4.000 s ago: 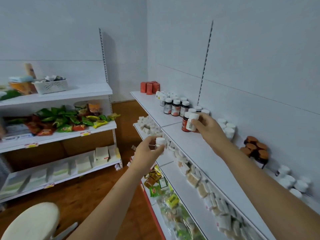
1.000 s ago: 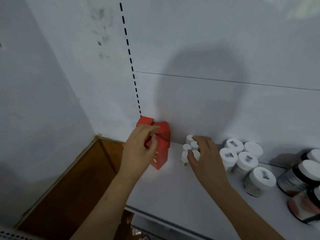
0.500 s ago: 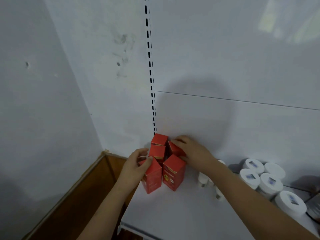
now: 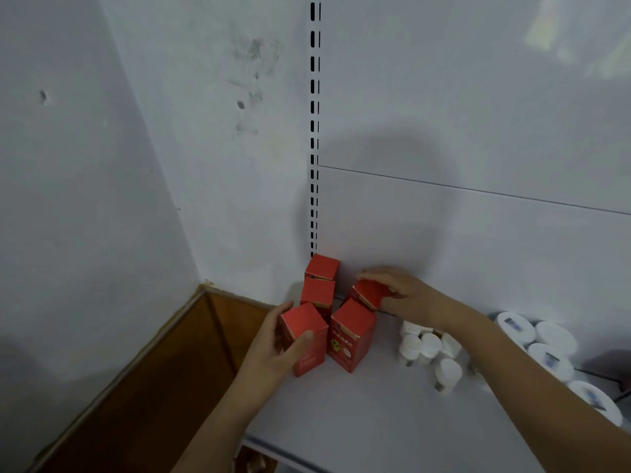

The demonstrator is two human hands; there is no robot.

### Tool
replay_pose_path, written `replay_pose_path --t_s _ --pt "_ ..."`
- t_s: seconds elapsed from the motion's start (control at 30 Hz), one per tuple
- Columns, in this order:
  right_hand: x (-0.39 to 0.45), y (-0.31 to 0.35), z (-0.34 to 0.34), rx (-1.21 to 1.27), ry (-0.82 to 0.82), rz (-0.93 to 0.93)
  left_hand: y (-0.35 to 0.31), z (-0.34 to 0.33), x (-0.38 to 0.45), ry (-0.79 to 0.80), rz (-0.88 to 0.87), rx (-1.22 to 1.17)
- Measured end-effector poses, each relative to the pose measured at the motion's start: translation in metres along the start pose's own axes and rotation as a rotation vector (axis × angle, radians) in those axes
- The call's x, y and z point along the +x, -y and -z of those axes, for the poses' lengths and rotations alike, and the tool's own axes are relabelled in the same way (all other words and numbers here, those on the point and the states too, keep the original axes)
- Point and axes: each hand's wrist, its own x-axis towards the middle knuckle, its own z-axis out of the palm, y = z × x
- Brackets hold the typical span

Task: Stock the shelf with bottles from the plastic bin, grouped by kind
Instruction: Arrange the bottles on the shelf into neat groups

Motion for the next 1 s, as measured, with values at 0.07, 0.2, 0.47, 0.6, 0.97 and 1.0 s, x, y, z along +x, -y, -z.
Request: replay_pose_path --t_s 0.07,0.2,0.47,0.6,0.97,1.0 --pt "0.001 0.007 -0.004 0.057 0.015 -0.058 0.005 0.000 0.001 0.032 0.005 -0.004" --pt "0.008 0.014 -0.010 -0.100 -0.099 -0.096 0.017 0.001 0.003 0.029 0.000 0.054" --pt "0.024 0.038 -0.007 -0.374 -0.067 -0.194 0.025 -0.002 0.003 0.020 -0.085 0.143" --pt "0.037 0.045 -0.003 -0.496 0.035 -0.212 0.031 -0.001 0.004 0.005 -0.103 0.191" --pt "0.041 0.054 -0.005 -0.368 -0.027 -0.152 0.028 0.016 0.002 0.187 -0.052 0.177" --pt "0.036 0.054 -0.006 -0.338 -0.035 -0.145 0.029 0.018 0.001 0.202 -0.046 0.178"
